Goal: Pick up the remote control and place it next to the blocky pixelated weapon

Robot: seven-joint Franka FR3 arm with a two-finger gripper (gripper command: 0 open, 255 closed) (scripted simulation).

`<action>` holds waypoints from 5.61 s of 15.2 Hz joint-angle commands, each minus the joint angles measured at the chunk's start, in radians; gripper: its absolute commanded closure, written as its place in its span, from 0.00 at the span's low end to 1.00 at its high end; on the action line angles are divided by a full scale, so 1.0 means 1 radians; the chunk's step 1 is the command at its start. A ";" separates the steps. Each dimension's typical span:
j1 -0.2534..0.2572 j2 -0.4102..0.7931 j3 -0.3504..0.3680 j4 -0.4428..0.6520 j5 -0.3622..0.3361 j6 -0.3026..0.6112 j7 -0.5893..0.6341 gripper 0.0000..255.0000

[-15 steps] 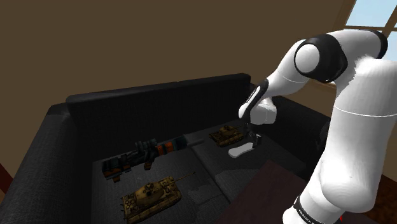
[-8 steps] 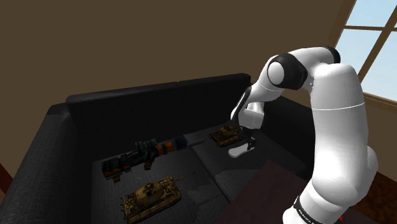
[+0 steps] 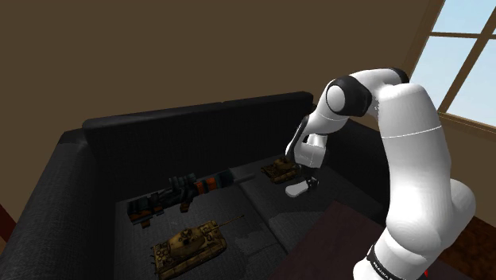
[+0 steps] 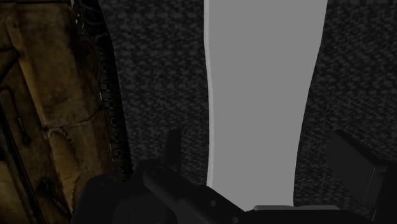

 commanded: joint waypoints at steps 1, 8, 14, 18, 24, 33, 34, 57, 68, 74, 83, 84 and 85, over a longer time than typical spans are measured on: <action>-0.004 0.006 0.004 0.004 0.003 0.003 -0.003 0.00; -0.004 0.006 0.004 0.004 0.003 0.003 -0.003 1.00; -0.004 0.006 0.004 0.004 0.003 0.003 -0.003 1.00; 0.015 -0.022 -0.018 -0.009 -0.014 -0.014 0.012 1.00; 0.072 -0.105 -0.088 -0.045 -0.074 -0.067 0.063 1.00; 0.156 -0.228 -0.196 -0.084 -0.190 -0.150 0.152 1.00; 0.165 -0.241 -0.208 -0.087 -0.204 -0.159 0.163 1.00; 0.289 -0.555 -0.381 -0.086 -0.564 -0.411 0.426 1.00; 0.304 -0.668 -0.369 -0.043 -0.671 -0.543 0.532 1.00; 0.377 -0.649 -0.288 -0.025 -0.659 -0.542 0.679 1.00; 0.483 -0.555 -0.180 0.081 -0.613 -0.561 0.864 1.00; 0.494 -0.540 -0.170 0.098 -0.607 -0.565 0.882 1.00; 0.505 -0.525 -0.159 0.117 -0.601 -0.569 0.900 1.00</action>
